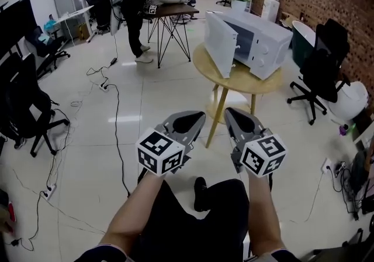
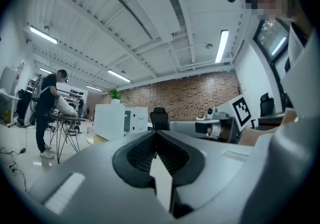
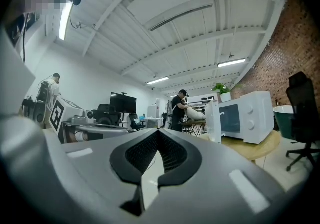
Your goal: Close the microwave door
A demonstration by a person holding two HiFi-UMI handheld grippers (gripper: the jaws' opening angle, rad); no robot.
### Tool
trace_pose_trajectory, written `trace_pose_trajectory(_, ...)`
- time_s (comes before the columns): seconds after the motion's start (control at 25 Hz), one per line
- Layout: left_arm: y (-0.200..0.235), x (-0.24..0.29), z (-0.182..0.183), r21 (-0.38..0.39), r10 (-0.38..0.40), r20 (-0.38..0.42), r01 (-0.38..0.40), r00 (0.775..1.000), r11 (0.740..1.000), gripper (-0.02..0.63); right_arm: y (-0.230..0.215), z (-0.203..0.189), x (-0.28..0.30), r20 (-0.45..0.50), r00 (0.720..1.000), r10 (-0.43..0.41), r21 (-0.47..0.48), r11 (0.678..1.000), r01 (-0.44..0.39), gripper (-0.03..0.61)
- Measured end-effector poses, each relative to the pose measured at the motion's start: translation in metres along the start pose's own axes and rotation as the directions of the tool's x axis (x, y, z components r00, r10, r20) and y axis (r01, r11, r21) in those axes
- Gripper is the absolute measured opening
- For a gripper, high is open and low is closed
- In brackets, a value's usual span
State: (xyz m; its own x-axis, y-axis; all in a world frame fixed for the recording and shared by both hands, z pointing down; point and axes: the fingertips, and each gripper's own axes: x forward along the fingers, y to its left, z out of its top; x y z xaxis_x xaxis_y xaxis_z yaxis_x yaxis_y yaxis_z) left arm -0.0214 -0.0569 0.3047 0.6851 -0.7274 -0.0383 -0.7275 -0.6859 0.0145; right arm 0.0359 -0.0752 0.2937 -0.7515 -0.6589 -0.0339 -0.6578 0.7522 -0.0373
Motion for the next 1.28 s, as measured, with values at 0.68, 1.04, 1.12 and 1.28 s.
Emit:
trace_pose_trajectory(0.68, 0.003, 0.039, -0.009, -0.013, -0.045, -0.021, 0.045, 0.999, 0.999, 0.003, -0.034, -0.003, 0.005, -0.006, 0.999, -0.031, 0.013, 0.999, 0.031, 0.001)
trace_pose_trajectory(1.04, 0.030, 0.074, -0.006, -0.007, -0.061, -0.017, 0.061, 0.998, 0.998, 0.003, -0.064, 0.000, 0.036, -0.006, 0.999, -0.039, 0.002, 0.999, 0.039, 0.002)
trace_pose_trajectory(1.12, 0.034, 0.079, -0.004, -0.004, -0.062, -0.012, 0.062, 0.998, 0.998, 0.003, -0.069, 0.000, 0.041, -0.007, 0.999, -0.039, 0.000, 0.999, 0.039, 0.000)
trace_pose_trajectory(1.28, 0.041, 0.083, -0.001, -0.001, -0.060, -0.008, 0.060, 0.998, 0.998, 0.003, -0.075, -0.001, 0.051, -0.011, 0.999, -0.040, 0.002, 0.999, 0.040, 0.000)
